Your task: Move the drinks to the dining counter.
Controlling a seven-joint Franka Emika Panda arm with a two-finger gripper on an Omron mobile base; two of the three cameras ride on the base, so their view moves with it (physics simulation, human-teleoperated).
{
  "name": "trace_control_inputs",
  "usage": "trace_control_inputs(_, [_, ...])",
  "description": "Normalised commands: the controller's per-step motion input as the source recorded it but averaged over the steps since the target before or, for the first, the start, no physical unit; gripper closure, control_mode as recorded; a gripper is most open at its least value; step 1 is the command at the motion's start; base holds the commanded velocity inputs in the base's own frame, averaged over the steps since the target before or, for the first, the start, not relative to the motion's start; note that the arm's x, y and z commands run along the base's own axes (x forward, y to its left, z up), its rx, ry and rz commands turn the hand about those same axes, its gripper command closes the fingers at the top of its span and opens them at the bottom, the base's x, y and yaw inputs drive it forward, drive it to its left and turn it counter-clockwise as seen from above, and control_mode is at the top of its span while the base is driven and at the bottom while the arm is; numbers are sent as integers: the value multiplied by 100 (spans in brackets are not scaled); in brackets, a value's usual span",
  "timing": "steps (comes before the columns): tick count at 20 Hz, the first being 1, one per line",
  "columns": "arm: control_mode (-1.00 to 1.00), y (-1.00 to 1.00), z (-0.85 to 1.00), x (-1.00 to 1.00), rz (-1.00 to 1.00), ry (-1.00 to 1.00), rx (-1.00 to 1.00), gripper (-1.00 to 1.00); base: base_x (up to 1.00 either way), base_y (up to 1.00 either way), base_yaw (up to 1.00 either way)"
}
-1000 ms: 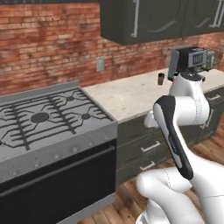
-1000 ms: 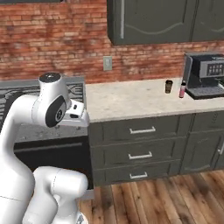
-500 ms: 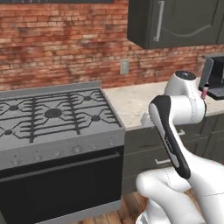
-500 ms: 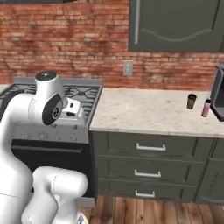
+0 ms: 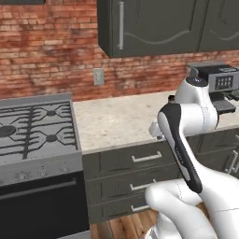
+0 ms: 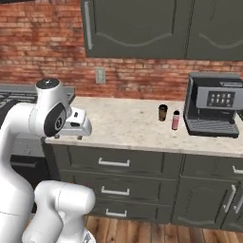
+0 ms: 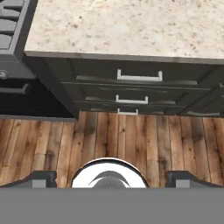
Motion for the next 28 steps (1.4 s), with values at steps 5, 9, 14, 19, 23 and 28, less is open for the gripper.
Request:
trace_control_inputs(5, [100, 0, 0, 0, 0, 0, 0, -100, 57, -83, 0])
trace_control_inputs(9, [100, 0, 0, 0, 0, 0, 0, -100, 57, -49, 0])
trace_control_inputs(14, [100, 0, 0, 0, 0, 0, 0, -100, 57, -24, 0])
trace_control_inputs(19, [100, 0, 0, 0, 0, 0, 0, -100, 64, -44, 0])
trace_control_inputs(23, [100, 0, 0, 0, 0, 0, 0, -100, 42, -64, 0])
trace_control_inputs(28, [100, 0, 0, 0, 0, 0, 0, -100, 23, -29, 0])
